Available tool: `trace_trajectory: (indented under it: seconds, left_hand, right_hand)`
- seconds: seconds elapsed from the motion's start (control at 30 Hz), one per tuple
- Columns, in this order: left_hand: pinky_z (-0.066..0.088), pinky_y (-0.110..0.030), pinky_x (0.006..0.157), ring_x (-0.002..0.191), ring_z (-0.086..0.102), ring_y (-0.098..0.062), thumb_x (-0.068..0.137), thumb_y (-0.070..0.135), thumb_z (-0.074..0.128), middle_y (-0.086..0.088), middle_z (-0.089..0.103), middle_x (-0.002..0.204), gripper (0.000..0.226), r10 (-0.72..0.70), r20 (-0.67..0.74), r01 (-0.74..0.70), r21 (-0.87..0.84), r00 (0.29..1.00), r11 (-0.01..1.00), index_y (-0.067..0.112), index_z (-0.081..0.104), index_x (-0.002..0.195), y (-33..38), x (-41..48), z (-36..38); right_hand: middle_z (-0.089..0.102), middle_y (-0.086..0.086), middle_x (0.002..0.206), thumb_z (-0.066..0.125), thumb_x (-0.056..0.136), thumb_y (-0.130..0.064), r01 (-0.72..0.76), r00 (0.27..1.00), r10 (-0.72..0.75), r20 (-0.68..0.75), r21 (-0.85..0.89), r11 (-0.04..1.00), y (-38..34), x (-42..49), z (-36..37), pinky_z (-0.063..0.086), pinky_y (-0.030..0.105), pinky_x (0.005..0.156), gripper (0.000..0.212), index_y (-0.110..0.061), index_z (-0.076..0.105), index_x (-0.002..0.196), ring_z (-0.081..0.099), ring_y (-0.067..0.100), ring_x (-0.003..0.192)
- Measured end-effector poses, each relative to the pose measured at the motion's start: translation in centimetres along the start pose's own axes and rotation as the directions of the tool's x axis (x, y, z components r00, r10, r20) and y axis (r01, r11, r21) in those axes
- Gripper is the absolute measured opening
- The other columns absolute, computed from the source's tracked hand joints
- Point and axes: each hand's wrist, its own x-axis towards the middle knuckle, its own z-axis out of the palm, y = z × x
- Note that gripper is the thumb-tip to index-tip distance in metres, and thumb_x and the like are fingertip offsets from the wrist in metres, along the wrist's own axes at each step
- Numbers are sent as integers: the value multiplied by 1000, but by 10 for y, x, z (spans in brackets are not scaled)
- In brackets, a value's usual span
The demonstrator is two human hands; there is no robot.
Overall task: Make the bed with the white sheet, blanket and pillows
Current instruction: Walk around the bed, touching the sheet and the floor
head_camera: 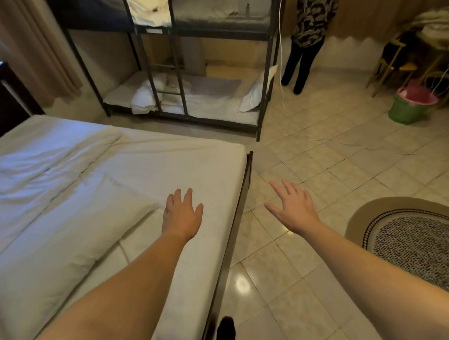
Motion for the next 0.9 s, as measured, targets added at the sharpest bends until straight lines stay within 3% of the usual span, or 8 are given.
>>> trace_trajectory:
  seconds: [0.6, 0.9]
  left_hand:
    - [27, -51, 122, 156, 7, -31, 105, 52, 34, -8, 14, 169, 65, 15, 4, -16, 61, 1000, 998, 23, 20, 162, 88, 316, 0]
    - [29, -51, 121, 155, 10, -32, 105, 53, 33, -8, 15, 168, 65, -122, -63, 125, 43, 990, 991, 24, 21, 162, 172, 453, 33]
  right_hand:
    - [14, -3, 168, 32, 95, -74, -32, 999, 33, -8, 32, 999, 58, 327, -26, 11, 51, 124, 72, -46, 11, 158, 13, 23, 154]
    - [15, -2, 168, 34, 95, -73, 121, 991, -122, 52, 22, 992, 133, 515, -51, 11, 51, 124, 73, -44, 12, 158, 14, 23, 154]
